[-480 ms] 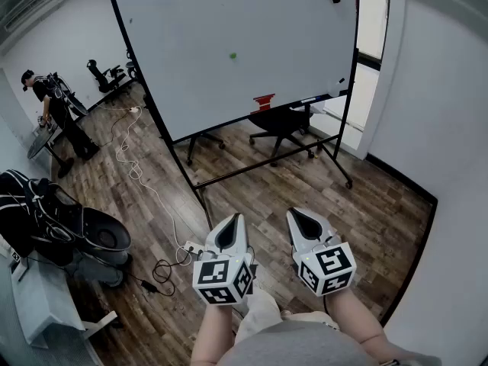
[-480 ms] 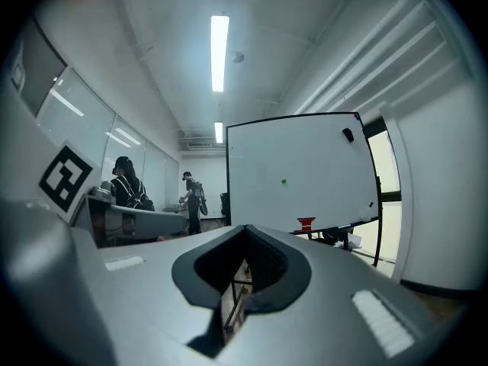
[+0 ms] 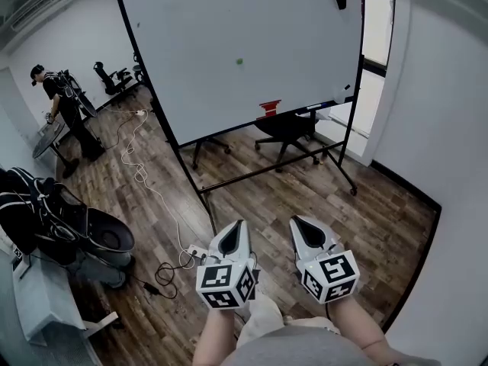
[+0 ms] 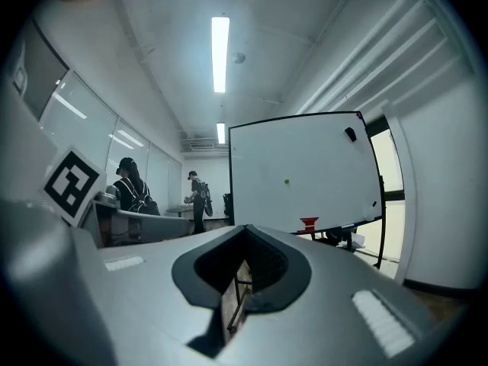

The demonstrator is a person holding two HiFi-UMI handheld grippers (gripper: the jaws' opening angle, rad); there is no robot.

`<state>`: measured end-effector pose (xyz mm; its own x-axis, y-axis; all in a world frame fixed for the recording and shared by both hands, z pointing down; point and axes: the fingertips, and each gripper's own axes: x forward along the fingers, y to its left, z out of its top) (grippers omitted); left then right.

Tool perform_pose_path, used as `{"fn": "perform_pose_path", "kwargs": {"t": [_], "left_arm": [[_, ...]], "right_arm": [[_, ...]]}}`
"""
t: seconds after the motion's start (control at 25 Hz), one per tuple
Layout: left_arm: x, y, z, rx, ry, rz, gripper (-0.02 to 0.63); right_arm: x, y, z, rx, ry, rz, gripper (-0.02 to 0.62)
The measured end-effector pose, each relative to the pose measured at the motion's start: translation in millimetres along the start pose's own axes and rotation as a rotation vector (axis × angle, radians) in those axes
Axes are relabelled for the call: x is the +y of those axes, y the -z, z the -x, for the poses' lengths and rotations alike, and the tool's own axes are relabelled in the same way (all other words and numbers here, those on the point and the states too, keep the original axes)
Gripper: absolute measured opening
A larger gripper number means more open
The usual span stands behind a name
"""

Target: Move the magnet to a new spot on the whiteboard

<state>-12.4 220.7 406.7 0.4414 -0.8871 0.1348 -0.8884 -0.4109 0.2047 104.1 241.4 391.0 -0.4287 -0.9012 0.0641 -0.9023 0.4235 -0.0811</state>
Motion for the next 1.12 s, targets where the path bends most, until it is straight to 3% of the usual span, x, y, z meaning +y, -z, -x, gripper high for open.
{"fn": "perform_pose_path", "kwargs": {"t": [0.16,0.76,1.12], "left_arm": [[1,2,0,0.005,-0.005,0.002,0.004],[-6,5,-8,0.013,-0.027,0.006,0.005],[-6,-5,-49,-0.004,-0.001,-0.003,0.004]], "right_arm": [[0,-2,0,-0.017,-0.028,-0.078,-0.002],[-7,5,1,0.018,-0.086,-0.016,0.000],[-30,5,-25,0.026,-0.084,0.005,0.000]]}}
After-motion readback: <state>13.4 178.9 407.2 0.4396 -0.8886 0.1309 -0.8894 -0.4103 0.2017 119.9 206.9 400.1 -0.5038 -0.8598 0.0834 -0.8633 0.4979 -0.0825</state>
